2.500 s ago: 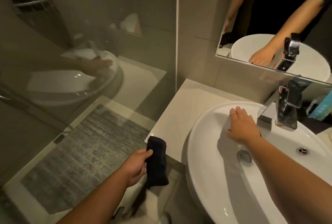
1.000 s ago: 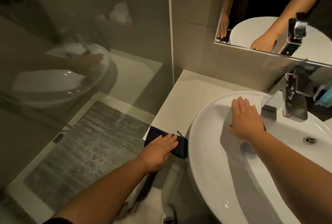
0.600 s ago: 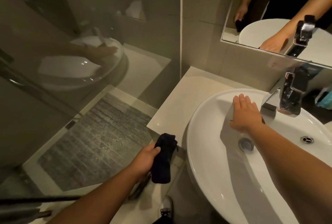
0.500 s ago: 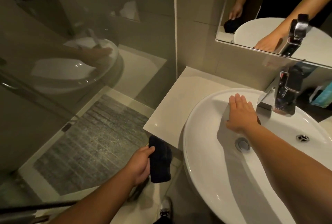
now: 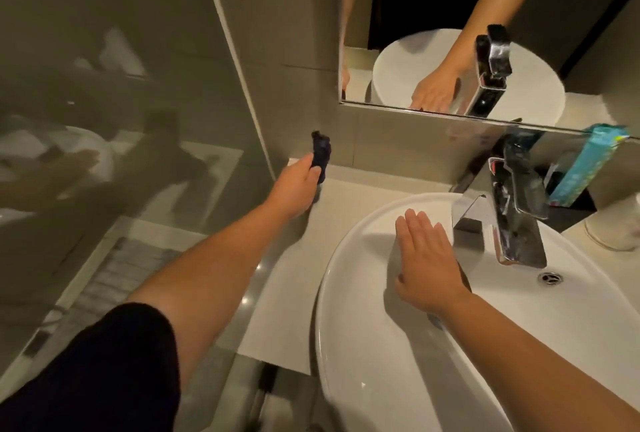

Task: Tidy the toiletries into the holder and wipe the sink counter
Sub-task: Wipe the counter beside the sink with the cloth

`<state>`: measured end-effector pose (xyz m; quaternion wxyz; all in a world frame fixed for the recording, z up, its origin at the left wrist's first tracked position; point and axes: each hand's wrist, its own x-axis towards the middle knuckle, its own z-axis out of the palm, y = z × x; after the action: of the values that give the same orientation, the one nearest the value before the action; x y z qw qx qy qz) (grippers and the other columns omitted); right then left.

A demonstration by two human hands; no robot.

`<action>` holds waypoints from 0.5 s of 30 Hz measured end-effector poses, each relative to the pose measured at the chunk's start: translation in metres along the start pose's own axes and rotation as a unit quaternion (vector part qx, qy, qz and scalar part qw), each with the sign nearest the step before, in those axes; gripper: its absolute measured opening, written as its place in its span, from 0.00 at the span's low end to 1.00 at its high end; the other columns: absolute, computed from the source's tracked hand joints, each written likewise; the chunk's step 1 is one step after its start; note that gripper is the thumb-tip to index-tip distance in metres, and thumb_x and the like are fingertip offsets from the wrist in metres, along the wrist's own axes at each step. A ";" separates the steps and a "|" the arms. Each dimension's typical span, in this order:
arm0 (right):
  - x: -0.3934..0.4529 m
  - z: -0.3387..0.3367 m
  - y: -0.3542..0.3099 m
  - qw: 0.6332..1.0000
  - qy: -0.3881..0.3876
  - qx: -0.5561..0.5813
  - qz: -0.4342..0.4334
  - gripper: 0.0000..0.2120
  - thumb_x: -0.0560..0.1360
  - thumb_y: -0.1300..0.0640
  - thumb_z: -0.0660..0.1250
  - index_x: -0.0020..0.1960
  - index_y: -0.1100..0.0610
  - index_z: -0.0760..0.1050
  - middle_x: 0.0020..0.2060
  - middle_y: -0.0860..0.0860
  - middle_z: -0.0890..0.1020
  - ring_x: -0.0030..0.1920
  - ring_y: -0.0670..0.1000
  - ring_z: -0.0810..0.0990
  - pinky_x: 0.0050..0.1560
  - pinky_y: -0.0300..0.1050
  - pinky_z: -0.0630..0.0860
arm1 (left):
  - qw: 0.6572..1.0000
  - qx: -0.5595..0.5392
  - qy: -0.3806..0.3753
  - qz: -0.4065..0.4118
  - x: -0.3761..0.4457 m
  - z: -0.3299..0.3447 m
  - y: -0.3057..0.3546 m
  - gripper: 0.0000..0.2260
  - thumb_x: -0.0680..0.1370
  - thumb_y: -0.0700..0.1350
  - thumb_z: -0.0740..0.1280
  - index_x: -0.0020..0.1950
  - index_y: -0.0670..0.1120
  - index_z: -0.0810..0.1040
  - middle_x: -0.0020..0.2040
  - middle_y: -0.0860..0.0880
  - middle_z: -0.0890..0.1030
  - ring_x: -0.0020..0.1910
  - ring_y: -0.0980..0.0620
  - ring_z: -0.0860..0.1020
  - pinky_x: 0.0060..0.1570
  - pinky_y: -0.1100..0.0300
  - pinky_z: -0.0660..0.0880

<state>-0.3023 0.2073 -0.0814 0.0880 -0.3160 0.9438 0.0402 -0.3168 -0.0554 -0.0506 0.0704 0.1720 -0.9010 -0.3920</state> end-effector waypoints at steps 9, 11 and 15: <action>0.007 0.025 0.001 0.998 0.054 -0.011 0.024 0.43 0.63 0.48 0.65 0.74 0.62 0.58 0.74 0.62 0.62 0.74 0.64 0.59 0.74 0.63 0.55 | 0.853 0.274 -0.301 0.325 0.067 0.119 -0.005 0.19 0.82 0.42 0.58 0.74 0.45 0.64 0.77 0.44 0.59 0.76 0.47 0.57 0.74 0.46 0.55; 0.006 0.025 0.001 0.998 0.059 -0.003 0.021 0.43 0.64 0.50 0.66 0.75 0.62 0.57 0.74 0.62 0.61 0.75 0.64 0.57 0.74 0.63 0.55 | 0.858 0.258 -0.302 0.325 0.060 0.110 -0.014 0.20 0.82 0.44 0.57 0.74 0.45 0.64 0.77 0.45 0.60 0.76 0.47 0.56 0.73 0.47 0.53; 0.006 0.023 0.002 0.999 0.053 0.000 0.014 0.44 0.63 0.51 0.69 0.74 0.63 0.57 0.74 0.63 0.62 0.74 0.64 0.59 0.73 0.63 0.55 | 0.885 0.194 -0.289 0.309 0.018 0.086 -0.030 0.20 0.82 0.49 0.58 0.74 0.47 0.64 0.75 0.47 0.65 0.73 0.50 0.61 0.71 0.49 0.55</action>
<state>-0.3048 0.2085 -0.1055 0.0374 -0.3045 0.9514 0.0250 -0.3483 -0.0224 -0.1313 -0.1101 -0.2260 -0.9469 -0.2006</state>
